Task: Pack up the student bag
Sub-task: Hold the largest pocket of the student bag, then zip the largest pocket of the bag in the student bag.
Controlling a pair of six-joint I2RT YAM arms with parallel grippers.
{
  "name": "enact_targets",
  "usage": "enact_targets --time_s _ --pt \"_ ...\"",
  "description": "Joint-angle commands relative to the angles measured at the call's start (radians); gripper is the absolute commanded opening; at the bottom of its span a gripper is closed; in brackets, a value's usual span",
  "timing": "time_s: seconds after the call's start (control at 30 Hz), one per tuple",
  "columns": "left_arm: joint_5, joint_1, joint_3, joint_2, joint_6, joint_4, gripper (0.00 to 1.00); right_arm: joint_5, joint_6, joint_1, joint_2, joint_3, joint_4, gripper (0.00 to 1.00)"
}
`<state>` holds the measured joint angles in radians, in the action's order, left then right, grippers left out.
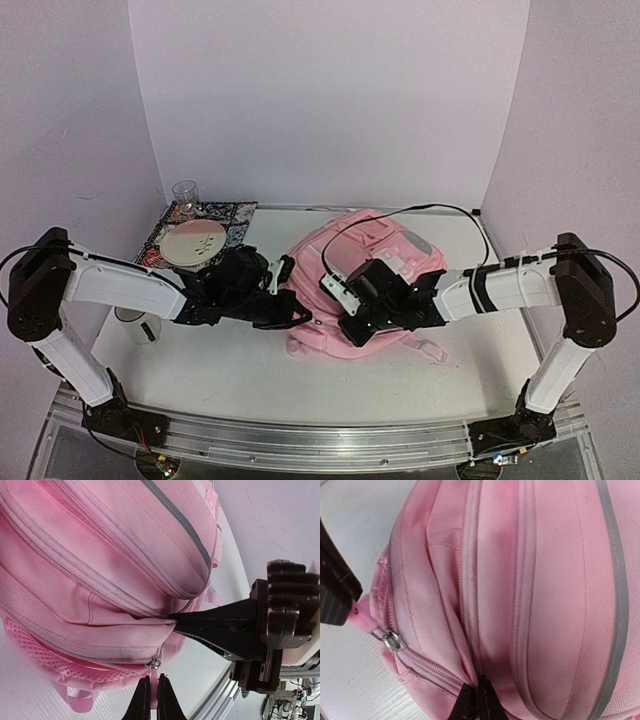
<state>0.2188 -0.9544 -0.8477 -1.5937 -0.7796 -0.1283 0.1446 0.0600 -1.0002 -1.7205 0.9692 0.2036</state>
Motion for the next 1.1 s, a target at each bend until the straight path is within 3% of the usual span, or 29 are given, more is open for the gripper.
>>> enact_targets --time_s 0.0,0.27,0.4,0.5,0.57,0.67,0.73,0.9,1.0,1.07 --pt "-0.079 0.038 0.014 0.072 0.038 -0.011 0.00 0.095 -0.010 0.003 0.093 -0.078 -0.068 0.00" --pt "-0.160 0.218 0.041 0.097 0.098 0.015 0.00 0.102 0.112 0.047 0.376 -0.209 -0.117 0.00" --pt "-0.316 0.268 0.017 0.065 0.145 0.053 0.00 0.141 0.177 0.109 0.459 -0.237 -0.158 0.00" --pt "-0.356 0.317 0.009 0.023 0.166 0.054 0.00 0.167 0.223 0.168 0.517 -0.249 -0.196 0.00" --pt "-0.305 0.320 0.001 0.007 0.182 0.047 0.00 0.150 0.202 0.184 0.538 -0.253 -0.199 0.00" --pt "-0.104 0.290 0.014 0.005 0.165 -0.027 0.00 0.028 0.137 0.180 0.515 -0.230 -0.174 0.00" --pt "-0.024 0.237 0.004 -0.002 0.146 -0.049 0.00 -0.028 0.106 0.153 0.490 -0.211 -0.141 0.09" --pt "0.047 0.112 -0.012 0.004 0.085 -0.124 0.00 -0.093 0.021 0.073 0.424 -0.134 -0.075 0.48" --pt "0.090 0.093 -0.019 0.002 0.052 -0.173 0.00 -0.104 -0.026 0.029 0.354 -0.060 -0.062 0.61" --pt "0.096 0.076 -0.029 0.004 0.047 -0.185 0.00 -0.100 -0.047 0.017 0.293 -0.017 -0.055 0.65"
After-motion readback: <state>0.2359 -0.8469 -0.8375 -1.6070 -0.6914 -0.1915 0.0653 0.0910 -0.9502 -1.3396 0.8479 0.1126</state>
